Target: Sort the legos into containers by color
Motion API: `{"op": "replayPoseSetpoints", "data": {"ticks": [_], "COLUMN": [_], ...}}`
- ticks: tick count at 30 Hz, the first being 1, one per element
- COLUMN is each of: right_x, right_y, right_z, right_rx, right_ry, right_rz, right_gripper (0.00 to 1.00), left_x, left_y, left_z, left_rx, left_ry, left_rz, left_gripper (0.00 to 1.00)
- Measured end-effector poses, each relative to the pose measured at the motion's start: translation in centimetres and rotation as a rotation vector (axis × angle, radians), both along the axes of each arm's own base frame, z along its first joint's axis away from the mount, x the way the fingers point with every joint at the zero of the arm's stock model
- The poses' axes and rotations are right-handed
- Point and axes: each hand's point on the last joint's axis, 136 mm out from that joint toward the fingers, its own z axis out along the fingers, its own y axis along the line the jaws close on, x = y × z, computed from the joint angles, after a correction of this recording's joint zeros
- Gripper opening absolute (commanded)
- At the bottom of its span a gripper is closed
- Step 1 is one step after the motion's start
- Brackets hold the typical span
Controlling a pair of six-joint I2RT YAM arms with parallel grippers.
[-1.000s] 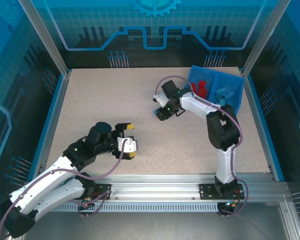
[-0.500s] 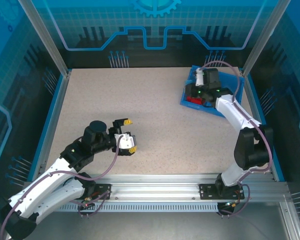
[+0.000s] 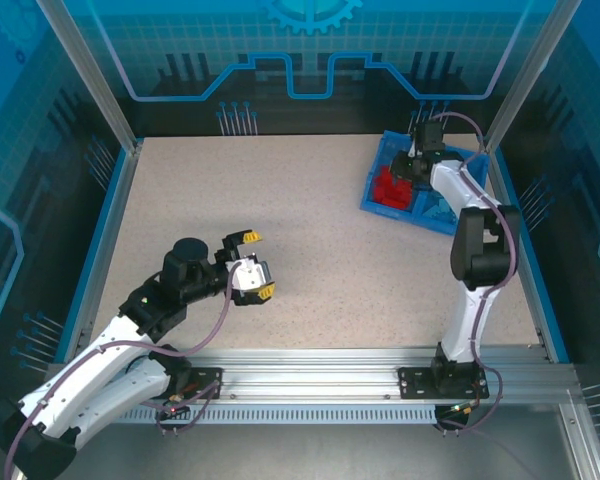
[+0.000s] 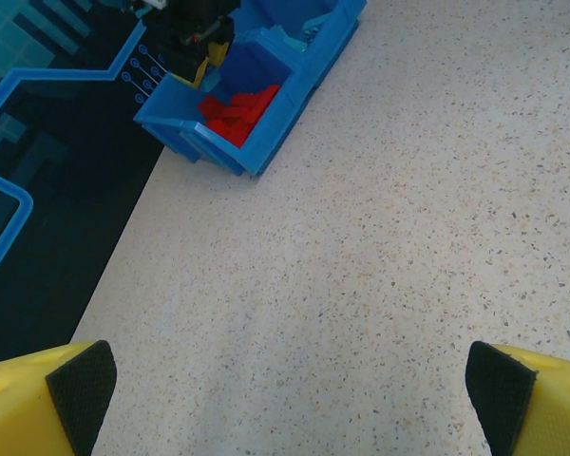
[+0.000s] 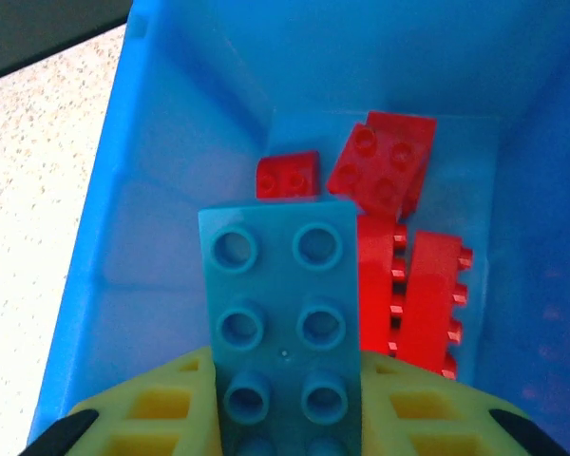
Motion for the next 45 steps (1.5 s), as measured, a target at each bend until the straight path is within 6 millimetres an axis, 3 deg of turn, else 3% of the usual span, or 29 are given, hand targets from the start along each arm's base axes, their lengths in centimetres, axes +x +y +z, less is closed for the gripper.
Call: {"op": "replayPoseSetpoints", "data": {"ticks": [6,11,13,17,19,24,28,31,34,37,42,45], "right_x": [2.2,2.3,1.7,-1.4,-2.4,-4.3,-5.6,-6.3,-6.2,-6.5,-7.5,-10.5], "right_y": [-0.1,-0.1,-0.2,-1.0,-2.0,-6.9,-10.4,-11.6,-12.1,-12.0,-11.3,-9.6], "right_z": [0.1,0.3,0.2,0.8,2.2,5.8,4.6,2.4,0.5,-0.7,1.0,3.1], "right_rx": [0.002,0.007,0.004,-0.008,-0.012,-0.017,-0.020,-0.018,-0.010,0.009,0.039,0.057], "right_ry": [0.010,0.015,0.011,0.024,-0.007,-0.105,-0.092,-0.036,0.008,0.048,0.009,-0.056], "right_rz": [-0.021,-0.026,-0.032,-0.054,-0.075,-0.182,-0.278,-0.314,-0.333,-0.346,-0.337,-0.295], "right_gripper": [0.30,0.27,0.28,0.28,0.28,0.28,0.30,0.36,0.56,0.62,0.68,0.75], "left_x": [0.1,0.2,0.2,0.2,0.2,0.2,0.2,0.2,0.6,1.7,5.7,7.6], "left_y": [0.0,0.1,0.1,0.1,0.0,0.0,0.0,0.0,0.2,0.7,3.2,5.3], "left_z": [0.0,-0.1,0.0,0.0,0.0,-0.1,-0.1,-0.2,-0.2,0.2,3.8,3.0], "left_rx": [-0.012,-0.015,-0.017,-0.023,-0.026,-0.028,-0.028,-0.028,-0.059,-0.120,-0.321,-0.410], "left_ry": [0.015,0.020,0.022,0.029,0.033,0.037,0.037,0.040,0.077,0.145,0.241,0.254], "left_rz": [0.010,0.016,0.017,0.020,0.019,0.019,0.020,0.021,0.052,0.145,0.490,0.680], "left_gripper": [0.99,0.99,0.99,0.99,0.99,0.99,0.99,0.99,0.99,0.99,0.99,0.99]}}
